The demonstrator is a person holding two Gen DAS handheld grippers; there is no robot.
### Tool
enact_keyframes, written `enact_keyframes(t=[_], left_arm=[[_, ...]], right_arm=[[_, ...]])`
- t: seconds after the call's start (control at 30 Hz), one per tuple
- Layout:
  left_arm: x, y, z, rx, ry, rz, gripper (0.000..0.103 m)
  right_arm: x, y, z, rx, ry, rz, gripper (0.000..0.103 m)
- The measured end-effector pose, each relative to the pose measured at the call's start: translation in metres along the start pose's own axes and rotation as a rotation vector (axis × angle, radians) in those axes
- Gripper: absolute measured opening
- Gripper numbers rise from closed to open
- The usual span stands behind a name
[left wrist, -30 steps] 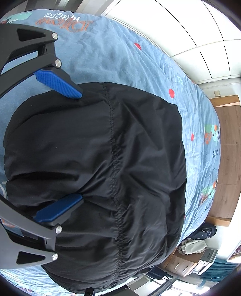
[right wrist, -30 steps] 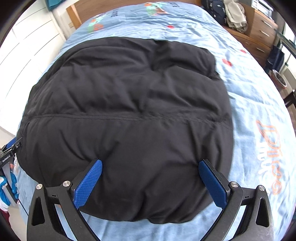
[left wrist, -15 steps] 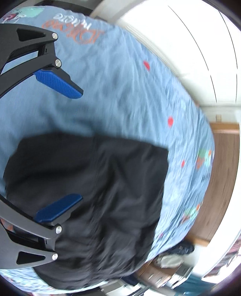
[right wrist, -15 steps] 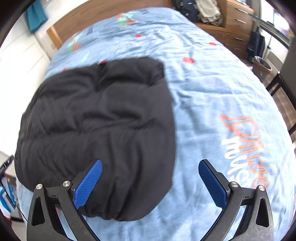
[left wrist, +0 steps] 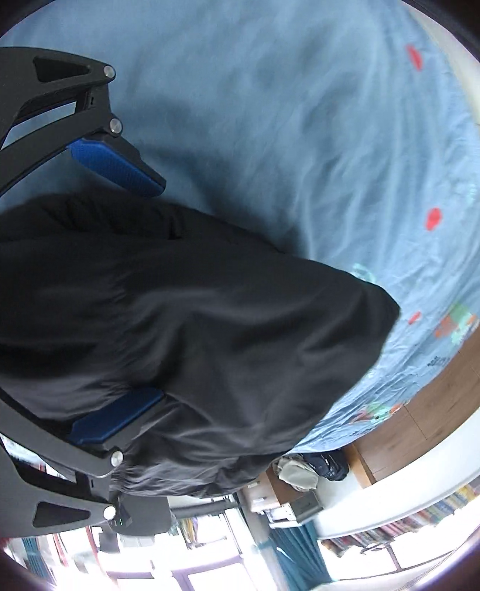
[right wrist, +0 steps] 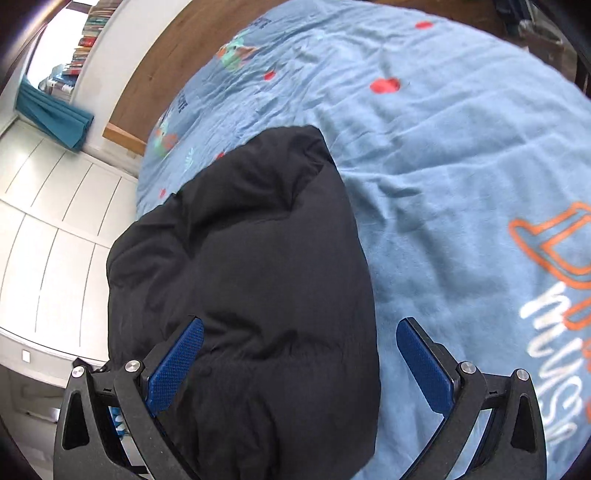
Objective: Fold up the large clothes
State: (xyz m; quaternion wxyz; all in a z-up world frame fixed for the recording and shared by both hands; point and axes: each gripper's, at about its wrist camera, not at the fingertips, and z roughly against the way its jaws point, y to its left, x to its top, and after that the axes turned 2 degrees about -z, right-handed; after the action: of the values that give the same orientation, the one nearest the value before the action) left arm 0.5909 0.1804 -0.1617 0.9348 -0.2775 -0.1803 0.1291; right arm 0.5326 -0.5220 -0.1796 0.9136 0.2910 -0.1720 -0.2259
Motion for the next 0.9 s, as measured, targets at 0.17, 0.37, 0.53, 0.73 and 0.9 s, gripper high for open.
enact_keyframes(t=[0.17, 0.37, 0.53, 0.73, 0.9], left_arm=[[0.012, 0.017, -0.028, -0.131, 0.039, 0.063, 0.103], [0.017, 0.025, -0.063, -0.219, 0.11, 0.103, 0.103], [0.014, 0.014, -0.081, -0.286, 0.133, 0.083, 0.103], [0.007, 0.011, -0.103, -0.311, 0.139, 0.11, 0.103], [0.006, 0.002, -0.111, -0.276, 0.137, 0.134, 0.103]], right_arm=[[0.011, -0.016, -0.038, 0.083, 0.082, -0.033, 0.102], [0.017, -0.007, -0.093, 0.226, 0.202, -0.011, 0.102], [0.019, 0.018, -0.117, 0.333, 0.239, 0.025, 0.102], [0.014, 0.019, -0.13, 0.355, 0.232, 0.028, 0.103], [0.01, 0.025, -0.132, 0.32, 0.225, 0.032, 0.103]])
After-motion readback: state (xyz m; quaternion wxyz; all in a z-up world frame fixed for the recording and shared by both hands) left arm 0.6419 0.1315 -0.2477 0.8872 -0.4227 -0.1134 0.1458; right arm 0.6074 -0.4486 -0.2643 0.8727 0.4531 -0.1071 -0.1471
